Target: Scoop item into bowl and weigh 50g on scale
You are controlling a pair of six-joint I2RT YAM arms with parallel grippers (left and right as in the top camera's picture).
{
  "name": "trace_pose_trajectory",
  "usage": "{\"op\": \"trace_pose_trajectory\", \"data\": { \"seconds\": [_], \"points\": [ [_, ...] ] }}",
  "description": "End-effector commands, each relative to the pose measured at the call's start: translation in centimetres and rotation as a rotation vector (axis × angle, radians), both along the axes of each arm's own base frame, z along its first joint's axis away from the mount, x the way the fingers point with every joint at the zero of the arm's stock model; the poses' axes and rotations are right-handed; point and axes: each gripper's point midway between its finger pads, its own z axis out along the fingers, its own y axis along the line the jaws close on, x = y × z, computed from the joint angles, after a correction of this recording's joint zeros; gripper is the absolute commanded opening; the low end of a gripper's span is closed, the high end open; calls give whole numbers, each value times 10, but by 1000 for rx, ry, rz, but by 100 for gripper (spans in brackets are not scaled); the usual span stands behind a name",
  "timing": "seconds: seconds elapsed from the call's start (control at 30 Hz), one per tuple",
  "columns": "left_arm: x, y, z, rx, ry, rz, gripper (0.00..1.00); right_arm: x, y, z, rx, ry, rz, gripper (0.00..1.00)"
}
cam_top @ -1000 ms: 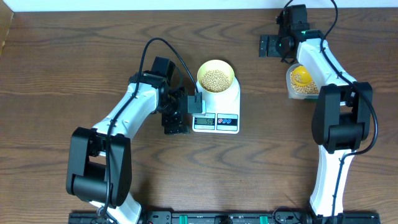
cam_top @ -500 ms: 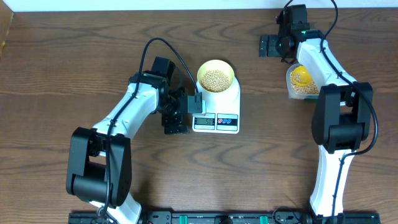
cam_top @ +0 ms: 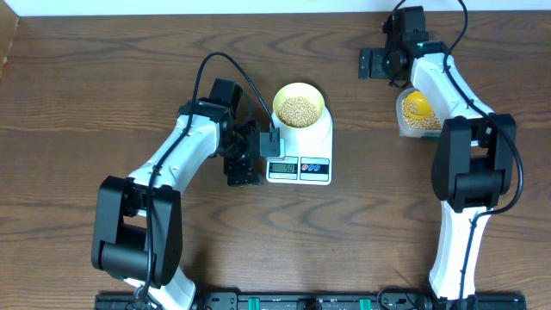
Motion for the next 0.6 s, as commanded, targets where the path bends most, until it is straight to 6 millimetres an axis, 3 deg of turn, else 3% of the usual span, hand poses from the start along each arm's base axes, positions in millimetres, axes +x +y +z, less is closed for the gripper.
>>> {"op": "trace_pose_trajectory", "data": {
  "seconds": [0.0,0.17,0.33,0.57],
  "points": [
    [-2,2,3,4,-8,2,98,-1,3,-1,-5,3,-6,99],
    [-1,2,4,1,-12,3,98,-1,3,-1,-5,3,-7,99],
    [17,-3,6,-17,-91,3,98,-1,2,-1,-5,3,-7,99],
    [17,-3,6,-18,-95,3,98,-1,4,-1,-5,3,-5,99]
  ]
}}
